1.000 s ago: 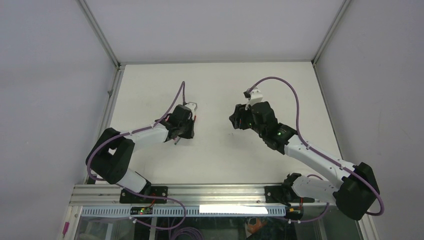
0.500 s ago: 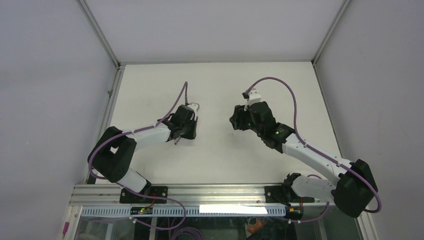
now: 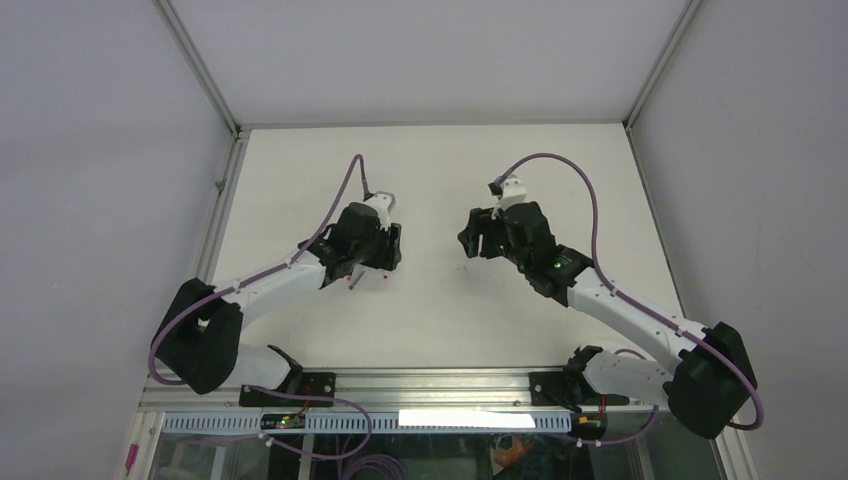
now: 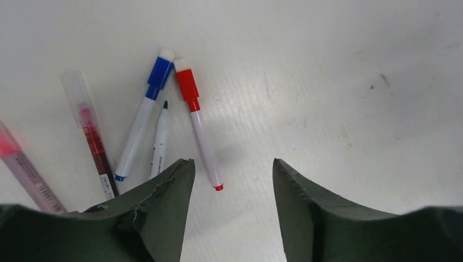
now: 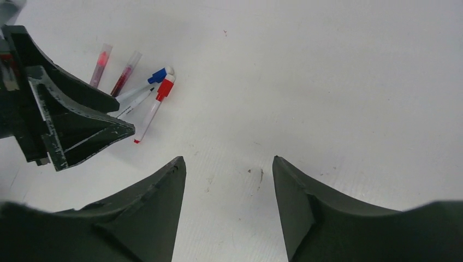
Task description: Insert the pens into the pen caps
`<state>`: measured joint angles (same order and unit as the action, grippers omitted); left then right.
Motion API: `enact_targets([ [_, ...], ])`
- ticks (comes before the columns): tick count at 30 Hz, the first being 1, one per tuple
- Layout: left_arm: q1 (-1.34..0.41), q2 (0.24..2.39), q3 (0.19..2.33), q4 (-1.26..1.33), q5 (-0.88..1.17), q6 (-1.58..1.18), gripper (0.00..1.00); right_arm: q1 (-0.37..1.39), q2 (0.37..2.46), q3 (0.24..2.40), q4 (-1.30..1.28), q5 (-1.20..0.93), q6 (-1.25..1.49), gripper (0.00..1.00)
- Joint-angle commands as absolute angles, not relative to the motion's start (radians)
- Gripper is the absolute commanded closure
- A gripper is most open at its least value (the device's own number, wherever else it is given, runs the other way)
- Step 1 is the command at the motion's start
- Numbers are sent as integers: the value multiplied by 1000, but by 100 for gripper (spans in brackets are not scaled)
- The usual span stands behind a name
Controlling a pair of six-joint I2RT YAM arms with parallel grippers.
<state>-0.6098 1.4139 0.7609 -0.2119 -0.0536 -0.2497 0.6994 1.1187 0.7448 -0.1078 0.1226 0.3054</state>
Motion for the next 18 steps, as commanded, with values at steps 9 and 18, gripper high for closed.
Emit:
enact_targets([
  [9,-470,1133,692,53,-117,-166,30,678,1057,815,-123,286,278,34],
  [18,-365,1028,624,131,-192,-121,26,562,975,772,-165,374,316,28],
])
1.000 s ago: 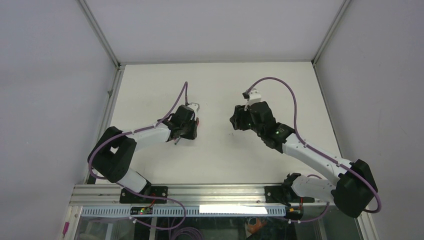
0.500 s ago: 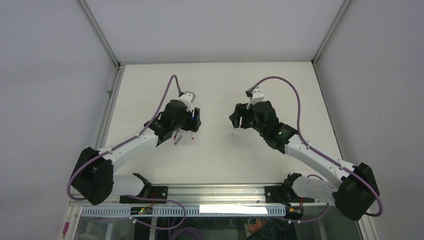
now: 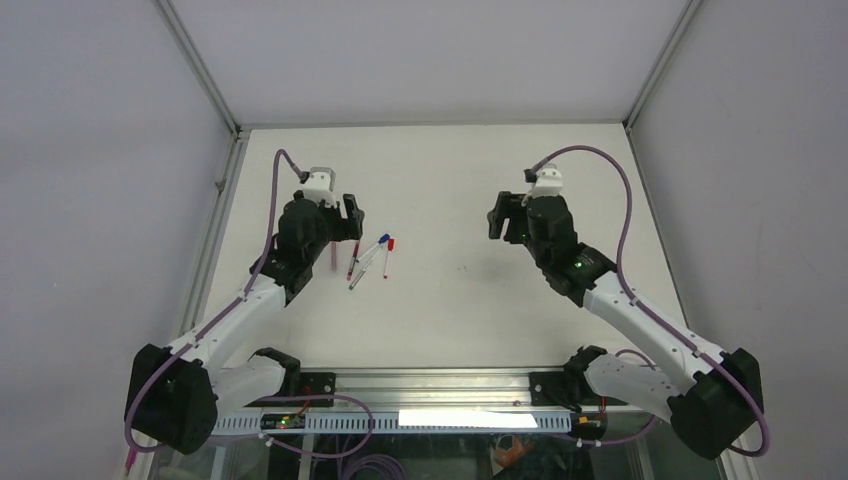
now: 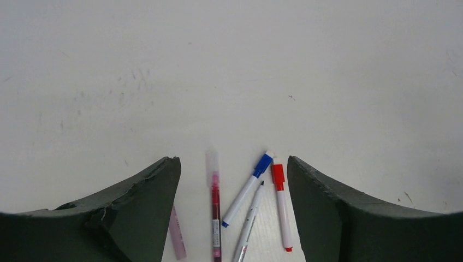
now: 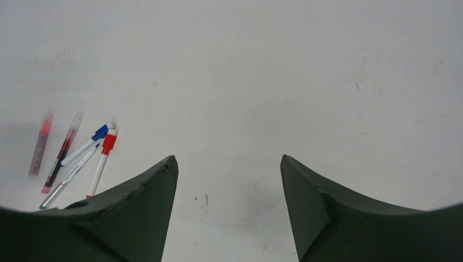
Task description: Insert the pens into the pen caps
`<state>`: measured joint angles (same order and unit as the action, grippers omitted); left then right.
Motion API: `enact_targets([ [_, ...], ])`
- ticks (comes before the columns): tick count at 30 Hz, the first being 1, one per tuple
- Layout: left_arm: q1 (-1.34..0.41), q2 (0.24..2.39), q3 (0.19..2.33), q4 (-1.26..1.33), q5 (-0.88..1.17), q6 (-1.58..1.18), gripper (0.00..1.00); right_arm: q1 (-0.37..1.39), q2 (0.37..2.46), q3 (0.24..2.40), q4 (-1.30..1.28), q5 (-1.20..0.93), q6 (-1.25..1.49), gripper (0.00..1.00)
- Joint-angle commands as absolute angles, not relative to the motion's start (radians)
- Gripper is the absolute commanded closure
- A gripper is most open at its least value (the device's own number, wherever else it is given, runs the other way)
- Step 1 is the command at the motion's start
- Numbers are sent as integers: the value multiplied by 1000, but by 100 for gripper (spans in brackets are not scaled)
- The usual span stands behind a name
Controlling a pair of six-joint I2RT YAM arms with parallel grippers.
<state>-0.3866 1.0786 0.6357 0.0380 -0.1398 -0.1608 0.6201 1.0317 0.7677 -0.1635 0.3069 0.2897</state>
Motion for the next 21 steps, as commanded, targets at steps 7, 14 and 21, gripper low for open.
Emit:
enact_targets([
  [7,-362,1006,608,139,-199,-123,26,500,942,760,-180,316,336,28],
  [14,-362,1001,603,144,-196,-118,26,497,933,746,-180,299,338,31],
  [21,-362,982,588,152,-203,-118,26,495,900,722,-150,313,349,30],
])
